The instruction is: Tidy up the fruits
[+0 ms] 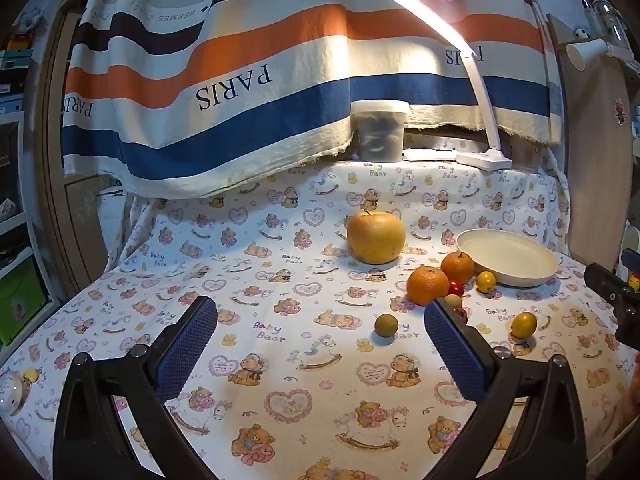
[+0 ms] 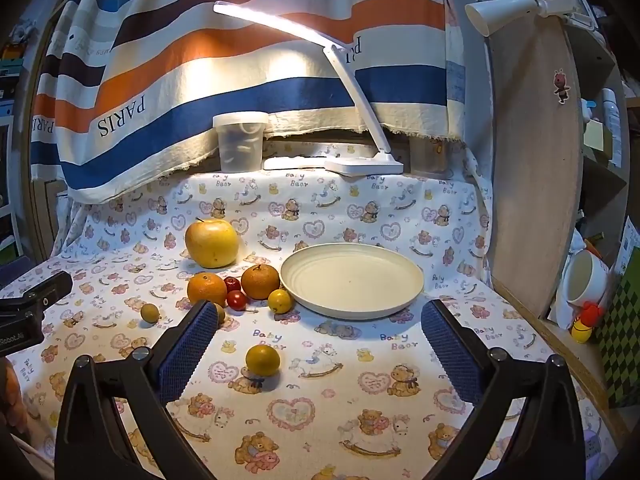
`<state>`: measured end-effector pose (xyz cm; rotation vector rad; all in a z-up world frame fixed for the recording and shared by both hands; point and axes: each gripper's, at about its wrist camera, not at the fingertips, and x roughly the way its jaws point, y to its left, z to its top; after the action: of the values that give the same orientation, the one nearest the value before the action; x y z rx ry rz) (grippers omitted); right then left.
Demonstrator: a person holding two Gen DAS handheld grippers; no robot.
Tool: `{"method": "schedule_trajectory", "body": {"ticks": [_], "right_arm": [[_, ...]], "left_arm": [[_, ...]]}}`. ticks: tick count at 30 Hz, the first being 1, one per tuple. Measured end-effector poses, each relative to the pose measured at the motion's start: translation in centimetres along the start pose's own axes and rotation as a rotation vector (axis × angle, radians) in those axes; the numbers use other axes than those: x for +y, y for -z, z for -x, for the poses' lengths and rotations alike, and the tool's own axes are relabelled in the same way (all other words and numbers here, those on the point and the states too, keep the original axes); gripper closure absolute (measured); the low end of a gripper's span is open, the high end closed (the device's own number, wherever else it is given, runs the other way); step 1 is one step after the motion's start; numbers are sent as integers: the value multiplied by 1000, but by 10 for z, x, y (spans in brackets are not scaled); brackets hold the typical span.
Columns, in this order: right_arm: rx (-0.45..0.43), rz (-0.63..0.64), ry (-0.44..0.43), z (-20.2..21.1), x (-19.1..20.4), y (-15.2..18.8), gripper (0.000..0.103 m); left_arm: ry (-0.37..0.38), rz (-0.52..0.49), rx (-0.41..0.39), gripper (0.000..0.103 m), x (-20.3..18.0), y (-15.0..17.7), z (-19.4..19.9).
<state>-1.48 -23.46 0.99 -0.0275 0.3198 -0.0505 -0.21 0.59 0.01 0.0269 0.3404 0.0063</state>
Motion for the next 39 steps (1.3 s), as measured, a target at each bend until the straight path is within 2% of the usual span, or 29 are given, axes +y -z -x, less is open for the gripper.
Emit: {"method": "schedule_trajectory", "body": {"ticks": [39], "right_arm": [[25,-5,-5,-3,0,2,0]], "left_arm": [[10,-8,21,0,-3,2,-1]]}}
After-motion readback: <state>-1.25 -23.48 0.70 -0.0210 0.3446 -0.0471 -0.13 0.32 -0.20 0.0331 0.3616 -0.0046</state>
